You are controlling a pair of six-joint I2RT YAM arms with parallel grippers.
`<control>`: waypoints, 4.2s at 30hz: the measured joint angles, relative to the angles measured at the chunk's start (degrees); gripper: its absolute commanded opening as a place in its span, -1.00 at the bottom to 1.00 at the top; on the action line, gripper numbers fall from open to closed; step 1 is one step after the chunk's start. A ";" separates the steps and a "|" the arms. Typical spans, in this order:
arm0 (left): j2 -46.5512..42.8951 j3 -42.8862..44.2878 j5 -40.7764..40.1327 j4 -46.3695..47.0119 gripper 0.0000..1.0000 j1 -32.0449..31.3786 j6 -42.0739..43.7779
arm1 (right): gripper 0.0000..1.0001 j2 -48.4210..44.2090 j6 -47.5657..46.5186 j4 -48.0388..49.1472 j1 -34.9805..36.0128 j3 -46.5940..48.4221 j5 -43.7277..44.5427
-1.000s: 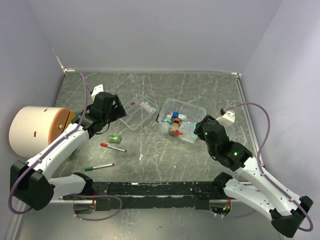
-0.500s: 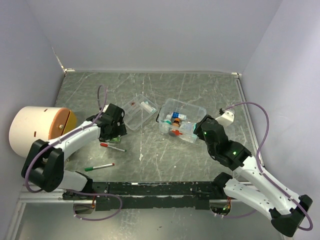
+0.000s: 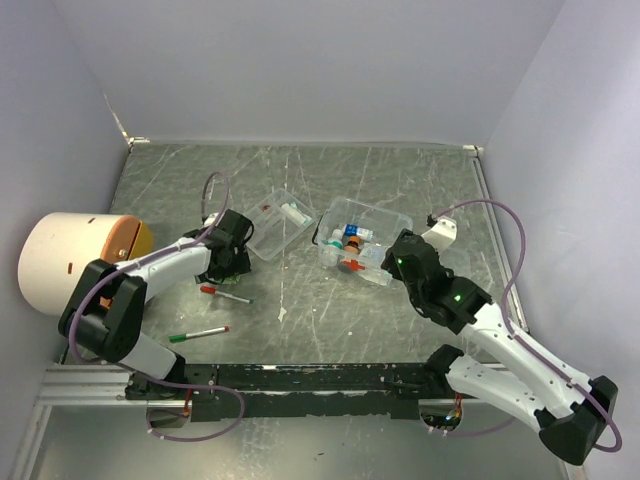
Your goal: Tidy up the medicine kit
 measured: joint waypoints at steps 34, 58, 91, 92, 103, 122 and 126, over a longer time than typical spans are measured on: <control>3.37 -0.83 4.87 5.27 0.36 1.33 1.70 | -0.04 4.87 -1.53 -0.44 0.00 1.92 -1.36; -3.45 4.44 13.55 6.36 0.37 1.31 -4.70 | -0.04 3.08 -1.53 0.52 0.00 1.92 -1.33; 20.17 19.45 2.45 14.78 0.76 -7.32 -33.35 | -0.09 -2.12 1.33 0.28 0.00 1.79 -3.08; 20.17 19.45 2.34 14.78 0.79 -7.32 -33.62 | -0.09 -2.14 1.36 0.20 0.00 1.79 -3.08; 19.69 19.39 1.77 14.75 0.77 -7.30 -31.36 | -0.09 -3.17 1.97 -0.98 0.00 1.79 -2.89; 5.03 14.95 17.70 31.01 0.80 -2.49 4.44 | -0.07 -3.91 1.92 -1.95 0.00 1.95 0.02; 4.61 19.23 24.63 31.10 0.80 -2.49 11.28 | -0.05 -3.85 0.87 -2.60 0.00 3.76 1.95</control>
